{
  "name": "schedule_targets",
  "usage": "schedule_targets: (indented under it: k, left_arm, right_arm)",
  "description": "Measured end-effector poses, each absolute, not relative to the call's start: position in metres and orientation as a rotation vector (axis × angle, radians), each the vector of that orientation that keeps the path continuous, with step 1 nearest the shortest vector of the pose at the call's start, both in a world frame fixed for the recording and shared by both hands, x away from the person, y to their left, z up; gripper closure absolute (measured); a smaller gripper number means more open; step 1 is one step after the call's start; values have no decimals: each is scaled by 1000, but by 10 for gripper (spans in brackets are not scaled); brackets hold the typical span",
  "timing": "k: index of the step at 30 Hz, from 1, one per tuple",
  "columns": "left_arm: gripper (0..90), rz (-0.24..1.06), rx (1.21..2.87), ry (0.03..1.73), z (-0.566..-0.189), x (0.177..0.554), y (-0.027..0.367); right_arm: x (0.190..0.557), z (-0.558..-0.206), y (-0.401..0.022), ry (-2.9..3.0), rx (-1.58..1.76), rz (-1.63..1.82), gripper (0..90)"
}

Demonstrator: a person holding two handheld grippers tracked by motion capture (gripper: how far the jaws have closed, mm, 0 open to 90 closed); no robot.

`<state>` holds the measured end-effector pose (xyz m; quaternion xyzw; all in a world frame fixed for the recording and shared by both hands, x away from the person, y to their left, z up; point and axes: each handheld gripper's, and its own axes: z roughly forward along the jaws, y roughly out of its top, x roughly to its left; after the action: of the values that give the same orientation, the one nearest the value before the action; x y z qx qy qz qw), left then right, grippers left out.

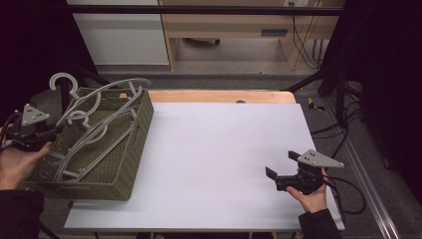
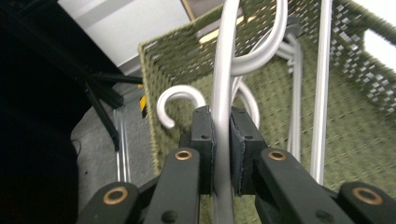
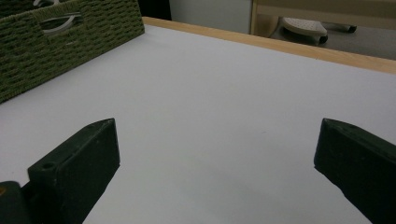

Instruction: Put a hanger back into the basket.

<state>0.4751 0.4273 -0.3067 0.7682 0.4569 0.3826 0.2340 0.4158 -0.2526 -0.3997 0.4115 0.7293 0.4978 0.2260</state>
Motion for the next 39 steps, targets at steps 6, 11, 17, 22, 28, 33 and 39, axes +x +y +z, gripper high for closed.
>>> schedule_targets:
  k: [6,11,17,22,28,33,39]
  left_arm:
    - [818,1051,2126,1270,-312,475,437]
    - [818,1047,2116,1269,-315,475,443]
    - [818,1051,2150,1288,-320,480,442]
    - [815,1048,2170,1278,-328,484,437]
    - [819,982,2176,1294,-341,489,430]
    - [819,922,2148,1320,-352,491,430]
    - [817,783,2143,1398,-365,495,436]
  right_arm:
    - [416,-400,-253,2011,1133,1374,6]
    - [416,-400,-252,2017,1131,1369,6]
    - [416,-401,-252,2025,1128,1367,6]
    - [416,-401,-253,2027,1130,1367,7]
    - [416,-401,-252,2028,1131,1370,6]
    - [416,-401,-252,2031,1128,1370,7]
    - [417,-401,-251,2035,1132,1370,6]
